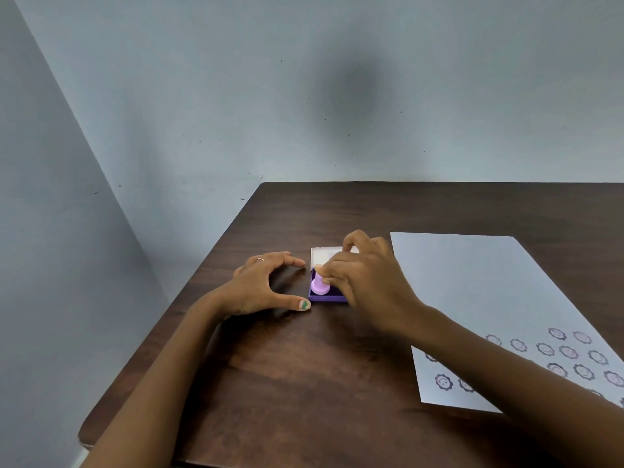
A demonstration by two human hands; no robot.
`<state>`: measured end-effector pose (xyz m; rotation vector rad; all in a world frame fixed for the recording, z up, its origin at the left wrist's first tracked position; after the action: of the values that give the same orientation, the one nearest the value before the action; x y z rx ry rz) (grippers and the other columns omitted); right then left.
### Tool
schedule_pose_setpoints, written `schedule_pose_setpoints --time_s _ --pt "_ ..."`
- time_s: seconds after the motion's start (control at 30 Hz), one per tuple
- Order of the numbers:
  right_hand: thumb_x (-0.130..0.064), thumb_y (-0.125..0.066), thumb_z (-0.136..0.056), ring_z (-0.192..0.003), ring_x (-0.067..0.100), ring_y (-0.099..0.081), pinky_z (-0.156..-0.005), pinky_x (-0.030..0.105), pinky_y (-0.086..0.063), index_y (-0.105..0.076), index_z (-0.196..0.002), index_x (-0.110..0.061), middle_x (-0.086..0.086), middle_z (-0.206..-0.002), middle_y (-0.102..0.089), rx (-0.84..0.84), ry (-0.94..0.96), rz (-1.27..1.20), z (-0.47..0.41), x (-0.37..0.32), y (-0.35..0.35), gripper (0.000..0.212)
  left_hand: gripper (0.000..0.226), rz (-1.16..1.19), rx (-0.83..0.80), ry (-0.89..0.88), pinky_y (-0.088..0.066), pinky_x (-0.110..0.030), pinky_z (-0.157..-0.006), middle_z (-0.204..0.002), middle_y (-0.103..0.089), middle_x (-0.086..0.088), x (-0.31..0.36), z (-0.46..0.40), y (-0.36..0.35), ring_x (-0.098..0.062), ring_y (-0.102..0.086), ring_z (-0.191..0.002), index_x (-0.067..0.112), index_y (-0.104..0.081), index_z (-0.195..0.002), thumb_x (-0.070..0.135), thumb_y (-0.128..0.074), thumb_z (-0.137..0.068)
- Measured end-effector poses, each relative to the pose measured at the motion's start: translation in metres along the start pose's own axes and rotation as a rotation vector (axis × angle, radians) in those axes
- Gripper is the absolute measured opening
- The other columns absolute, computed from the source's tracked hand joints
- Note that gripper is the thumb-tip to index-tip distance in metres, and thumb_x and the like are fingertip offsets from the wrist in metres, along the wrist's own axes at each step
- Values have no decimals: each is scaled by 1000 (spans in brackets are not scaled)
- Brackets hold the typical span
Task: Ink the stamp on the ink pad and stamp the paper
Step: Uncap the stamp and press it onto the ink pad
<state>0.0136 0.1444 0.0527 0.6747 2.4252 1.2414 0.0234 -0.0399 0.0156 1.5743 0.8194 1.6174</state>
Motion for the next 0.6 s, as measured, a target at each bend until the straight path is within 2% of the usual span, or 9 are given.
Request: schedule_pose_setpoints --time_s 0.07,0.23,0.47,0.6 --pt "-13 -63 -82 -94 27 -52 -71 36 -31 -73 -91 -16 -1 -89 -75 12 -31 -26 -2 3 2 14 74 4 8 -2 -18 -43 -114 -148 -31 17 -1 0 0 -11 -18 -139 51 -44 -126 63 -75 -60" --pt "-7 -76 -68 -88 26 -59 -64 37 -42 -73 -84 -16 -1 -82 -75 14 49 49 -1 -5 0 19 74 -1 11 -4 -18 -43 -114 -148 -31 17 -1 1 0 -11 -18 -138 51 -44 -126 63 -75 -60" --pt "-6 -74 -67 -90 27 -58 -65 38 -41 -73 -84 -15 -1 -83 -75 18 67 67 -2 -7 1 19 73 -6 3 3 -18 -45 -115 -149 -30 15 0 1 0 -13 -18 -139 51 -44 -126 62 -75 -60" --pt "-7 -70 -73 -89 26 -55 -66 36 -35 -74 -84 -15 0 -81 -74 41 19 32 -4 -3 4 15 71 -4 6 -5 -17 -44 -115 -149 -30 16 1 1 1 -12 -17 -139 52 -44 -125 61 -75 -61"
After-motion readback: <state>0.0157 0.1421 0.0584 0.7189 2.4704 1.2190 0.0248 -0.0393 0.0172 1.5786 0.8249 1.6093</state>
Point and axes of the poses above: each hand's wrist, its own z-axis away from the middle knuckle, its own y-axis out of the back of the hand, x = y × z, the point moved 4 cm from there along -z, towards the middle knuckle
